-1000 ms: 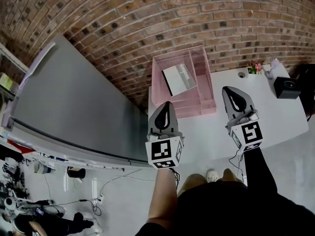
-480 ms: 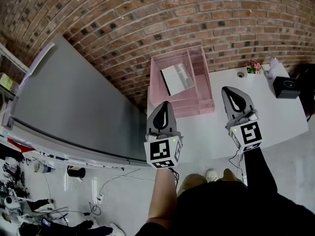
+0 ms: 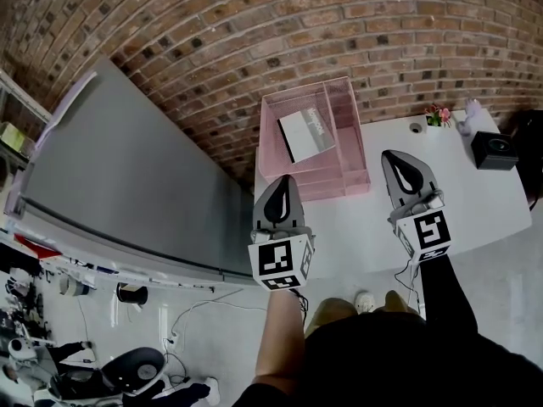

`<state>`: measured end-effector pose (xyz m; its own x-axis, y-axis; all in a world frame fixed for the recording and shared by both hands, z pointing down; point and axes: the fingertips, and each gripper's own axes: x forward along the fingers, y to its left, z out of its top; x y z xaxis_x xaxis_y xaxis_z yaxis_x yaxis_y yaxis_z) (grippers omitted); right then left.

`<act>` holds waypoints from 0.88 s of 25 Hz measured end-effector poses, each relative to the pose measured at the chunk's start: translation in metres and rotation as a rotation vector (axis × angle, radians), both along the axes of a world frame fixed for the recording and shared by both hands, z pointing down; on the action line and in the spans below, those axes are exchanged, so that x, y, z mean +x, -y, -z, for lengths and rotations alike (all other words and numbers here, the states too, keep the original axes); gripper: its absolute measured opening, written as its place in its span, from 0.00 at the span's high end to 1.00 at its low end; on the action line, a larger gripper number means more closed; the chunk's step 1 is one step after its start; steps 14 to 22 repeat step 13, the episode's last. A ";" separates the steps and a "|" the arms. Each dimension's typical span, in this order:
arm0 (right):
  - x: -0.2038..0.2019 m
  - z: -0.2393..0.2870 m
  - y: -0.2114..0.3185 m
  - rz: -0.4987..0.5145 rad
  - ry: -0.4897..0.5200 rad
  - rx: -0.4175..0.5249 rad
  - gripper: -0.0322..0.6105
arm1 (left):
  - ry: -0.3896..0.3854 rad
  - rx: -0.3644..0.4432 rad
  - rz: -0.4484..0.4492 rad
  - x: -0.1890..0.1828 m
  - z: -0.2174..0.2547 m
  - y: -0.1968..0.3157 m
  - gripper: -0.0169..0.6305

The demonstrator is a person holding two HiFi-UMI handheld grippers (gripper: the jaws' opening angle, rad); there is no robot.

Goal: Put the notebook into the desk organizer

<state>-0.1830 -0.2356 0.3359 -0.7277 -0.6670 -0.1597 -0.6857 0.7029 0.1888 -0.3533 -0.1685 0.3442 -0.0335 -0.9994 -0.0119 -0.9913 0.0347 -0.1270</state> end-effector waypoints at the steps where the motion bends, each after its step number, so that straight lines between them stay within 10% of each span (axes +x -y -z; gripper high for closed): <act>1: 0.000 0.000 -0.001 0.001 0.000 0.001 0.92 | 0.000 0.000 -0.001 0.000 0.000 0.000 0.95; 22: 0.014 -0.002 -0.001 -0.012 0.011 -0.004 0.92 | 0.012 -0.010 -0.025 0.015 -0.001 0.006 0.95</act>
